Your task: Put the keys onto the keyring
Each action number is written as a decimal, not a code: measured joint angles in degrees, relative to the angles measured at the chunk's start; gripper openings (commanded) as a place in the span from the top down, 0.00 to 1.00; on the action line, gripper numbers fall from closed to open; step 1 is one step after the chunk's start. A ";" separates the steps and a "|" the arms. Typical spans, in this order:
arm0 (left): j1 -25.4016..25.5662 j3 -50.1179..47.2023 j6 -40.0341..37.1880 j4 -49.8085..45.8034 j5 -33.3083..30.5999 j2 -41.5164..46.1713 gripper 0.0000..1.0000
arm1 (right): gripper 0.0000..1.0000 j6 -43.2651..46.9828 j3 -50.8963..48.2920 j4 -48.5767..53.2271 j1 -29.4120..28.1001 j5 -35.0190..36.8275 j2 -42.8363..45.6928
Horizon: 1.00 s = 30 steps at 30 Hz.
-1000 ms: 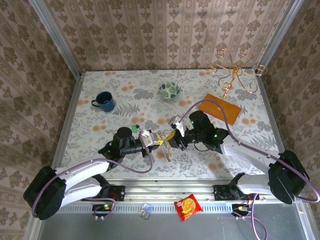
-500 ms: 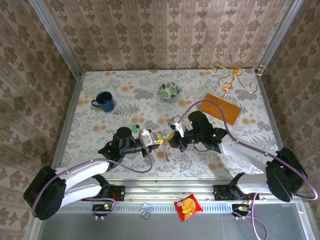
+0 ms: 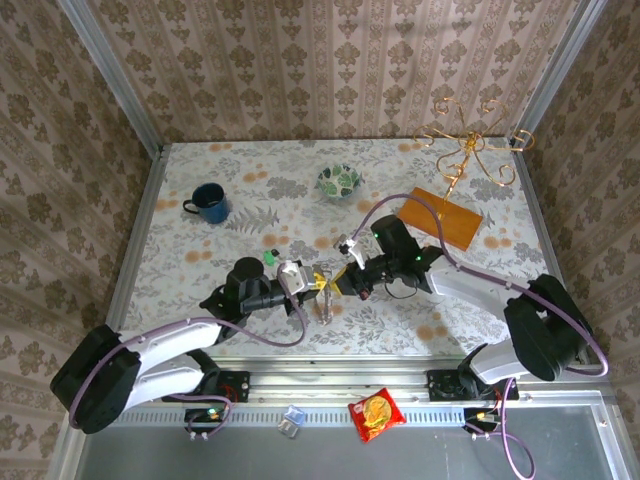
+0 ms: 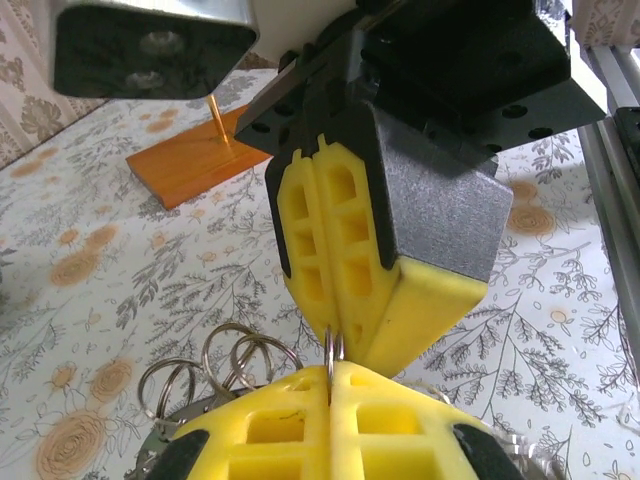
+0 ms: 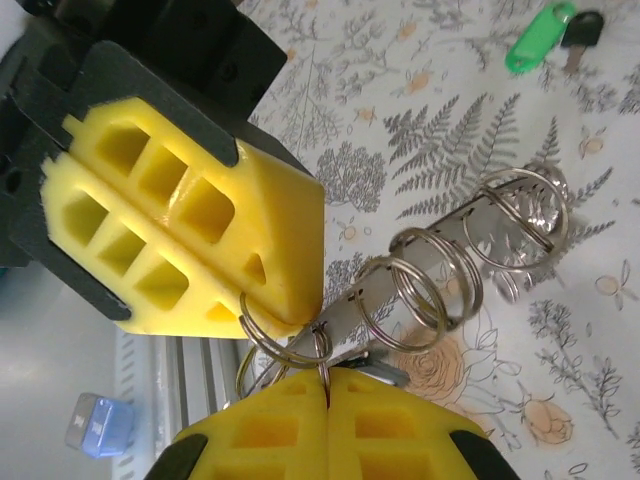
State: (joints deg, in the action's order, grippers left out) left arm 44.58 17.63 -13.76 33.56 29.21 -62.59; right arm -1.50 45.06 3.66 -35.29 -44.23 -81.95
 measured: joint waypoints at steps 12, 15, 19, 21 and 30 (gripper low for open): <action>0.39 -0.90 2.73 5.64 1.97 -0.11 1.00 | 0.69 9.20 -9.18 -9.68 -0.02 4.09 13.40; 0.39 -1.25 4.33 7.52 2.64 -0.15 1.00 | 0.70 12.83 -10.10 -10.86 -0.11 4.87 13.18; 0.37 -1.88 6.12 9.86 3.80 -0.48 1.00 | 0.71 15.28 -10.03 -12.15 -0.11 5.05 12.74; 0.35 -1.92 6.75 10.32 4.35 -0.48 1.00 | 0.71 15.98 -10.03 -12.92 -0.13 5.03 12.57; 0.00 -1.92 8.24 12.41 6.49 -1.01 1.00 | 0.75 16.79 -9.09 -13.81 -0.63 3.02 11.06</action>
State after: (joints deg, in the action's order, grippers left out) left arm 44.58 15.70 -5.52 45.98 35.70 -63.59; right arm 15.29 35.97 -10.15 -35.92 -41.21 -70.89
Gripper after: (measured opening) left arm 0.049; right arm 0.259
